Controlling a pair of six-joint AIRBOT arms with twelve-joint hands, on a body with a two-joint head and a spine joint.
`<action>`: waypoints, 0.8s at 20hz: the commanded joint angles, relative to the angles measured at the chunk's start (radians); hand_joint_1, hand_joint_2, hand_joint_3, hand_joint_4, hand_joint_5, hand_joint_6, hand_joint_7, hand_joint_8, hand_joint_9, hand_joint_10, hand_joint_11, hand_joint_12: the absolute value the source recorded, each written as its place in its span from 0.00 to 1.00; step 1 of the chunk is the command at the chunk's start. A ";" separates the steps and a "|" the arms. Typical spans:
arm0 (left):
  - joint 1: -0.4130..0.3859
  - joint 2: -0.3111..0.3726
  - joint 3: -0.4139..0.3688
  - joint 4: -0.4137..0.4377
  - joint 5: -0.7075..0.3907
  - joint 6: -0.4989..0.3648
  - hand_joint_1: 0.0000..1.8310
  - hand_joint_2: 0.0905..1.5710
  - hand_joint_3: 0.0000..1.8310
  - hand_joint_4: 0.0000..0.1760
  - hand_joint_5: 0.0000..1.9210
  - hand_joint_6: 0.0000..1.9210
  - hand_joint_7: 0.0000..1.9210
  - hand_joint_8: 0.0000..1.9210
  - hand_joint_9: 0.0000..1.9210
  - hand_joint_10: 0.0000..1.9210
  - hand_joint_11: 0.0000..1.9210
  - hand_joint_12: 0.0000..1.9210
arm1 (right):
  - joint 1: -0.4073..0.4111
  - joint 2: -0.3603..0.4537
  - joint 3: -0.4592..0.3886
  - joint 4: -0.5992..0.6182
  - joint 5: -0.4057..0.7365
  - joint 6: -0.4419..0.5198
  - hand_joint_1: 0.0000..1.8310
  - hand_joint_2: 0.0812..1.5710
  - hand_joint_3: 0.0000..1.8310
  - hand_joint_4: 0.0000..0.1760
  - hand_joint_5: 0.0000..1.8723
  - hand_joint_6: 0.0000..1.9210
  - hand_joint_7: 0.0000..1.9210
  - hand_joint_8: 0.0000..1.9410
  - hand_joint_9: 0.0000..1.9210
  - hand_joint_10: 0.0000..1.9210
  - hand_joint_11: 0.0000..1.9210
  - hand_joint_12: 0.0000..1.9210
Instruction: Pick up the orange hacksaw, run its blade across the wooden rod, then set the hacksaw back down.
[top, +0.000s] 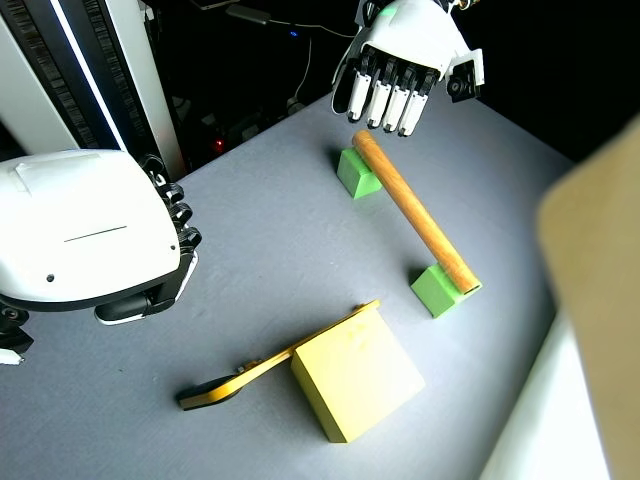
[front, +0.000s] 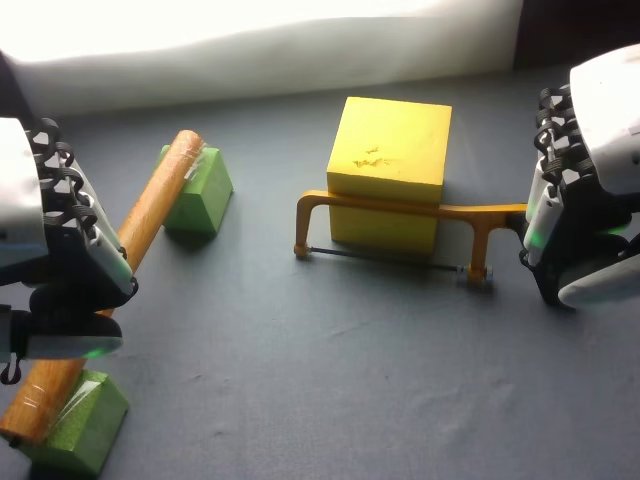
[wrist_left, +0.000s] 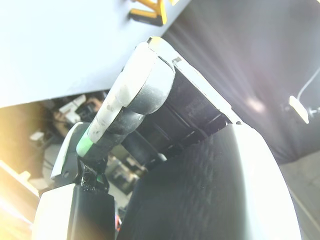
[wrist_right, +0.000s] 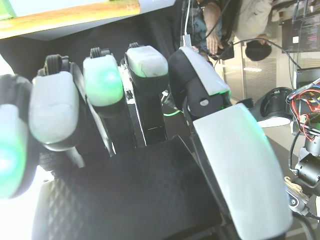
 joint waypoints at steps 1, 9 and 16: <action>-0.004 0.008 0.001 -0.066 -0.083 0.004 0.00 0.65 0.06 0.05 0.05 0.03 0.04 0.02 0.03 0.03 0.00 0.13 | 0.011 0.005 -0.004 0.082 0.013 0.004 0.00 0.57 0.07 0.00 0.01 0.02 0.02 0.02 0.04 0.02 0.00 0.27; -0.004 0.030 0.003 -0.066 -0.026 0.004 0.00 0.69 0.00 0.00 0.05 0.00 0.05 0.00 0.04 0.00 0.00 0.10 | 0.013 0.008 -0.014 0.082 -0.001 0.013 0.00 0.61 0.00 0.00 0.02 0.00 0.03 0.00 0.05 0.00 0.00 0.24; -0.004 0.072 -0.021 -0.066 0.122 0.004 0.00 0.69 0.00 0.00 0.04 0.00 0.04 0.00 0.04 0.00 0.00 0.13 | 0.012 0.049 -0.029 0.104 -0.195 0.343 0.09 0.61 0.00 0.00 0.03 0.00 0.05 0.00 0.07 0.00 0.00 0.30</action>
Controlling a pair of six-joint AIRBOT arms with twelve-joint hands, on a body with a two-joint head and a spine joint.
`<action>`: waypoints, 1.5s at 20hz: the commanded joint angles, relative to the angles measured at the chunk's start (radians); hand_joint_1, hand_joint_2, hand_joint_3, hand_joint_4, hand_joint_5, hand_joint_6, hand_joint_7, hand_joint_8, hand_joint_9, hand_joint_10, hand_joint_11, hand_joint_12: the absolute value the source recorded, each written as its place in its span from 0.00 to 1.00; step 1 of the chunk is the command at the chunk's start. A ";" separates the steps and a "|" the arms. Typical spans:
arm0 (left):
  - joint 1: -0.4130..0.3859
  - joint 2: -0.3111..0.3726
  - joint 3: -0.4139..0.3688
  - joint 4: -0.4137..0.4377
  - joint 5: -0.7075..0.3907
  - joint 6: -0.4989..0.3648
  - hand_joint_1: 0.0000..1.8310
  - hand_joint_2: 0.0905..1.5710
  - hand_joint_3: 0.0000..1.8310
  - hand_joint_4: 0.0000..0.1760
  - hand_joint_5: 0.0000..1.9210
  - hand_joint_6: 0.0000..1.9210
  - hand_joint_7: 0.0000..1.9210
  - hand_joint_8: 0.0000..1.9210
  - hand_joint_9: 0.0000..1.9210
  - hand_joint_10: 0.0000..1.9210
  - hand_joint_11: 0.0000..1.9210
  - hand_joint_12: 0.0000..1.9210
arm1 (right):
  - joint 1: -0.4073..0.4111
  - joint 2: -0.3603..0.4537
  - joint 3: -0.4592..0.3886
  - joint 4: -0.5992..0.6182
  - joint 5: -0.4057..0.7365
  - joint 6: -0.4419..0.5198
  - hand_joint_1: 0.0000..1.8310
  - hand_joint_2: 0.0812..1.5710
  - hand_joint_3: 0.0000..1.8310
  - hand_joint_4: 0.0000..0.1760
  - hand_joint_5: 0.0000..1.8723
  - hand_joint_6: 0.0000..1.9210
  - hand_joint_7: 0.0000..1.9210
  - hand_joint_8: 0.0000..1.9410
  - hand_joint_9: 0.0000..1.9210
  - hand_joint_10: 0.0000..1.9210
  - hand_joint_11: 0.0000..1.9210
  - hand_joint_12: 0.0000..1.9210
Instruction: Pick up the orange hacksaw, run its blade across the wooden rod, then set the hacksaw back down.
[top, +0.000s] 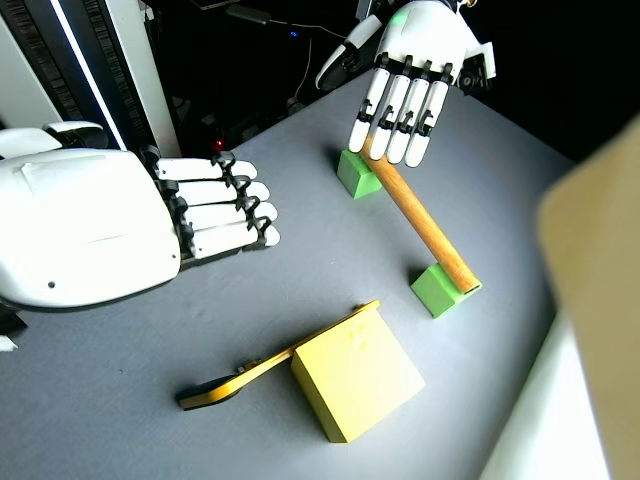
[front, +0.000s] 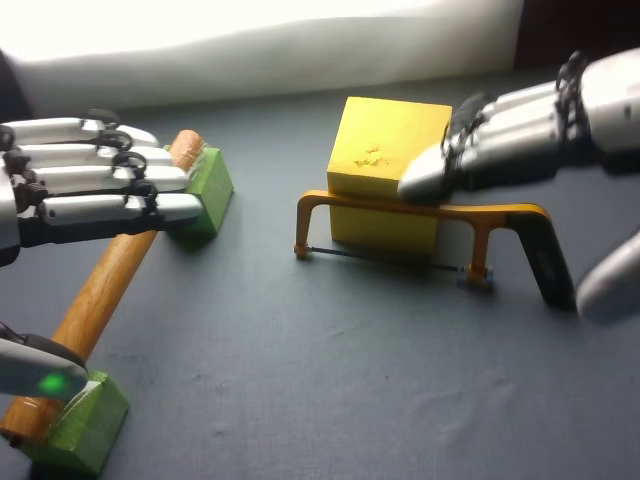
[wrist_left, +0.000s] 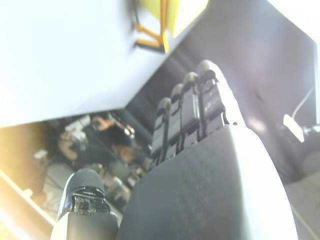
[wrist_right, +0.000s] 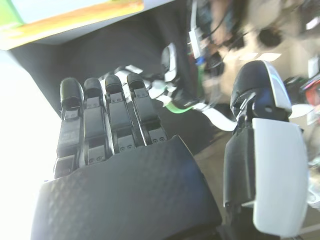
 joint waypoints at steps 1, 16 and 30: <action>-0.009 0.017 -0.005 -0.065 -0.013 0.001 0.00 0.69 0.00 0.00 0.04 0.00 0.04 0.00 0.04 0.00 0.00 0.13 | 0.010 0.020 0.002 0.121 -0.077 0.018 0.11 0.61 0.00 0.00 0.03 0.00 0.05 0.00 0.06 0.00 0.00 0.31; -0.041 0.345 -0.338 -0.065 0.358 -0.035 0.00 0.71 0.00 0.00 0.05 0.00 0.06 0.00 0.05 0.00 0.00 0.16 | -0.234 0.133 0.019 0.458 -0.378 0.561 0.61 0.62 0.00 0.00 0.04 0.00 0.02 0.00 0.05 0.00 0.00 0.38; 0.073 0.407 -0.456 -0.026 0.410 -0.035 0.00 0.71 0.00 0.00 0.04 0.00 0.04 0.00 0.04 0.00 0.00 0.14 | -0.772 0.016 0.037 1.549 0.020 -0.323 0.64 0.69 0.00 0.00 0.00 0.00 0.00 0.00 0.01 0.00 0.00 0.29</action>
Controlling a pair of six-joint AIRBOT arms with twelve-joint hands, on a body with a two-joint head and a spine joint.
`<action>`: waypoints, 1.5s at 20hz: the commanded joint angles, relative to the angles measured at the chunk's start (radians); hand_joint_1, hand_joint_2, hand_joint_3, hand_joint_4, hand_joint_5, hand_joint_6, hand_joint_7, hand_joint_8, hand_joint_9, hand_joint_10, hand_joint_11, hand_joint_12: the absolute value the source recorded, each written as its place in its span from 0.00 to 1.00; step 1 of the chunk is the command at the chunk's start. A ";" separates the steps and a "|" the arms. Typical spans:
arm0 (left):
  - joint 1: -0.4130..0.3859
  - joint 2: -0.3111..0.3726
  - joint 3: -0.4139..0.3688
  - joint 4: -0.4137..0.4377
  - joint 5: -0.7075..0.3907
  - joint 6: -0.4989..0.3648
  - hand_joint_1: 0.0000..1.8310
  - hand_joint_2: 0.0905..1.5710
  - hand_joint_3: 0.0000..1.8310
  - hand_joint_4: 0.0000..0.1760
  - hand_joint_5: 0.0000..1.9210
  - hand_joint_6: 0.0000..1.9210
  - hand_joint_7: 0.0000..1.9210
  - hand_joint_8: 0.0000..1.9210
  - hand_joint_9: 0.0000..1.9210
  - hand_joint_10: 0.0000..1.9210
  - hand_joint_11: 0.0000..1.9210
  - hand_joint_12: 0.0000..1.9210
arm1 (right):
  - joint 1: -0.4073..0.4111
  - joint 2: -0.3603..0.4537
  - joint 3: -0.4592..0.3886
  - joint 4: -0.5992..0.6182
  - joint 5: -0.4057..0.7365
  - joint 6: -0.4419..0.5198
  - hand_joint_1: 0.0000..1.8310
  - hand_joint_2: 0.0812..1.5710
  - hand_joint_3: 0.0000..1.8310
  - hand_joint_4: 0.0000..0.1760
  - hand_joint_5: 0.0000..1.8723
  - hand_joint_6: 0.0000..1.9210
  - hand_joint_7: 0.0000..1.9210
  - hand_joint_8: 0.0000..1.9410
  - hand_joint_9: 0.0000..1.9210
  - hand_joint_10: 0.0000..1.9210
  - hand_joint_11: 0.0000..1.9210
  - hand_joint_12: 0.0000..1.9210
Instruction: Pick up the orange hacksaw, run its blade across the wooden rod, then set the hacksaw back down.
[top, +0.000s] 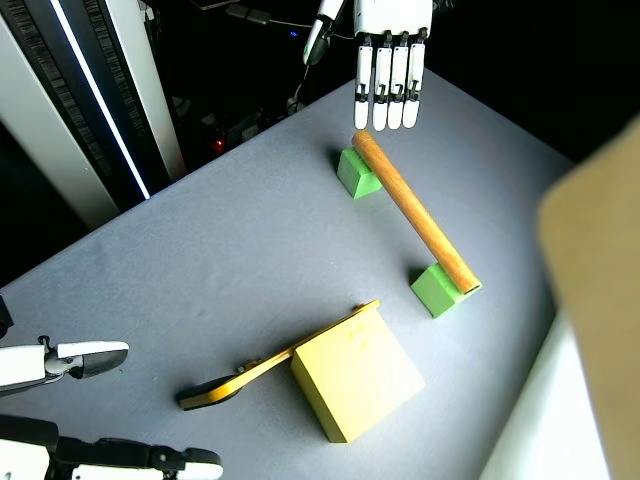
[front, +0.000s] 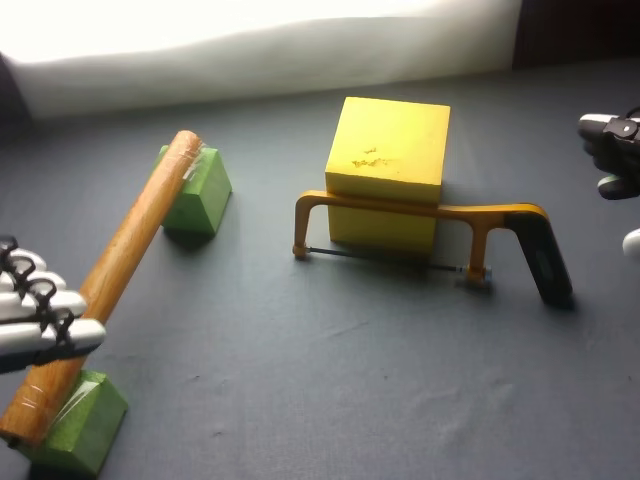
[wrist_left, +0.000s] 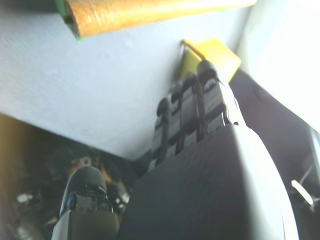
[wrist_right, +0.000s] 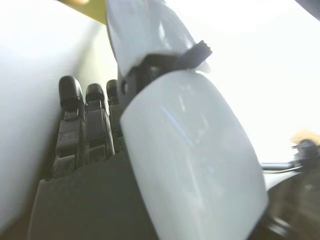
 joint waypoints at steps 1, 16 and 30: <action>-0.009 -0.002 -0.002 -0.030 -0.002 -0.001 0.00 0.71 0.00 0.00 0.04 0.00 0.04 0.00 0.04 0.00 0.00 0.13 | 0.004 0.001 0.006 0.056 0.143 0.024 0.63 0.70 0.00 0.00 0.00 0.00 0.00 0.00 0.01 0.00 0.00 0.29; 0.006 -0.172 0.091 -0.030 0.179 0.000 0.00 0.72 0.00 0.00 0.06 0.00 0.06 0.00 0.06 0.00 0.00 0.17 | -0.094 -0.135 0.080 0.163 0.217 0.095 0.63 0.73 0.00 0.00 0.01 0.00 0.01 0.00 0.03 0.00 0.00 0.31; 0.014 -0.195 0.118 0.043 0.159 -0.006 0.00 0.72 0.00 0.00 0.06 0.00 0.06 0.00 0.06 0.00 0.00 0.19 | -0.029 -0.251 0.188 0.110 0.173 0.118 0.64 0.73 0.00 0.00 0.02 0.00 0.02 0.00 0.04 0.00 0.00 0.31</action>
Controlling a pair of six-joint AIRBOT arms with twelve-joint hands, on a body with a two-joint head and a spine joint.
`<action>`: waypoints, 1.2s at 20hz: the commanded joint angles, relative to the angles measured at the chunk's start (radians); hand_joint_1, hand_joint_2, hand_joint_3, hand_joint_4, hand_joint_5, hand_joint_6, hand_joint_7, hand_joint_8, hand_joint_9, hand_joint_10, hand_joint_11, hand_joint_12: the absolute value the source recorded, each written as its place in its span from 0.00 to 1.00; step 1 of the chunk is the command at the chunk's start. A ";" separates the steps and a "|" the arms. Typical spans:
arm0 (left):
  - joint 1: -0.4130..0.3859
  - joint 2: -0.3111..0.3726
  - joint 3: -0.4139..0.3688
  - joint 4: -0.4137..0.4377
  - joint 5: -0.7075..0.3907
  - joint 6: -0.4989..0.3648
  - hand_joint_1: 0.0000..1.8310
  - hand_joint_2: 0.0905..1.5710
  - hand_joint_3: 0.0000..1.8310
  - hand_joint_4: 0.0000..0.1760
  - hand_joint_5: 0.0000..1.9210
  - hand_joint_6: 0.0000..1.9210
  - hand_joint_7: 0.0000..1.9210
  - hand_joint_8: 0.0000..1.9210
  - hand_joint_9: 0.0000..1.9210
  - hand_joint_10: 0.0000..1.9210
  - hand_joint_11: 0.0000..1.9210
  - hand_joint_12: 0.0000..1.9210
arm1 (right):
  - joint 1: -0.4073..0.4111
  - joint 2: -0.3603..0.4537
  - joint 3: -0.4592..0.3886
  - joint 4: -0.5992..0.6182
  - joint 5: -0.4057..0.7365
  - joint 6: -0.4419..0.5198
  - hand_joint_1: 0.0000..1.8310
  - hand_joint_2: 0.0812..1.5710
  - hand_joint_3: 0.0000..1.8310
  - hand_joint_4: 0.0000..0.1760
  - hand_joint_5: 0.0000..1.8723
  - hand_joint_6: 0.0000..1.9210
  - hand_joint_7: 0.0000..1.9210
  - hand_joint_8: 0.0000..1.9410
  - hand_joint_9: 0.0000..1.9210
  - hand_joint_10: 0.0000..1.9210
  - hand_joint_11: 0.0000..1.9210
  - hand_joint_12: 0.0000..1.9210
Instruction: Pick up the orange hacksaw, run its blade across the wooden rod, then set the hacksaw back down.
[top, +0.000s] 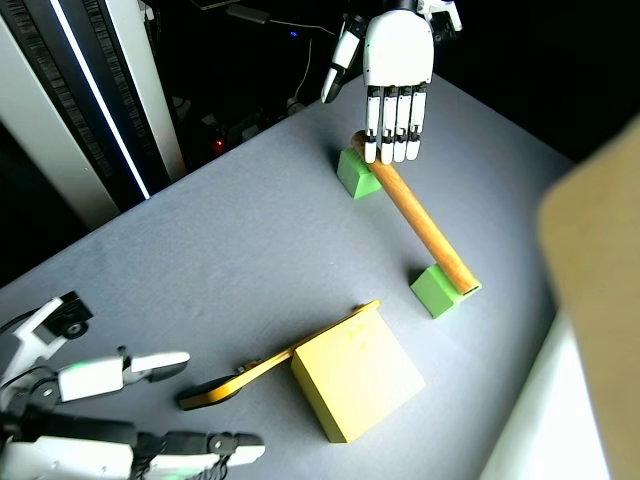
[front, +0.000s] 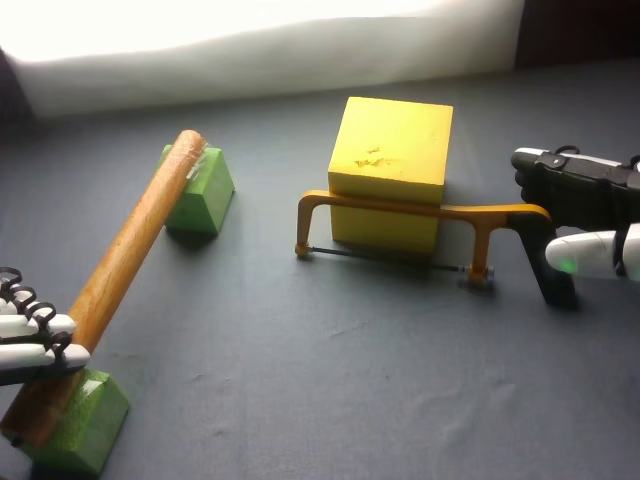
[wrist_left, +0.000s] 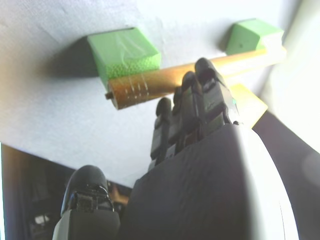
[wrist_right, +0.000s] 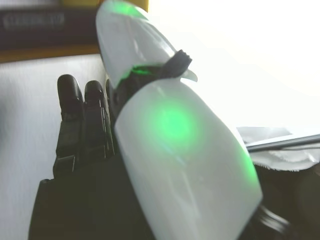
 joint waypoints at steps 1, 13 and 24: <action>-0.003 -0.004 0.007 -0.009 -0.026 -0.003 0.00 0.72 0.00 0.00 0.07 0.00 0.06 0.00 0.06 0.00 0.00 0.20 | 0.014 0.000 0.006 0.038 0.100 0.006 0.64 0.73 0.00 0.00 0.03 0.00 0.02 0.00 0.04 0.00 0.00 0.32; -0.001 -0.004 0.012 -0.009 -0.024 -0.008 0.00 0.72 0.00 0.00 0.05 0.00 0.05 0.00 0.04 0.00 0.00 0.16 | 0.090 -0.081 0.036 0.039 0.024 -0.031 0.64 0.74 0.00 0.00 0.04 0.00 0.04 0.00 0.07 0.00 0.00 0.40; -0.002 0.001 -0.012 -0.009 -0.028 -0.008 0.00 0.72 0.00 0.00 0.05 0.00 0.04 0.00 0.03 0.00 0.00 0.14 | 0.112 -0.103 0.038 0.058 -0.008 -0.078 0.64 0.72 0.00 0.00 0.05 0.00 0.05 0.00 0.06 0.00 0.00 0.39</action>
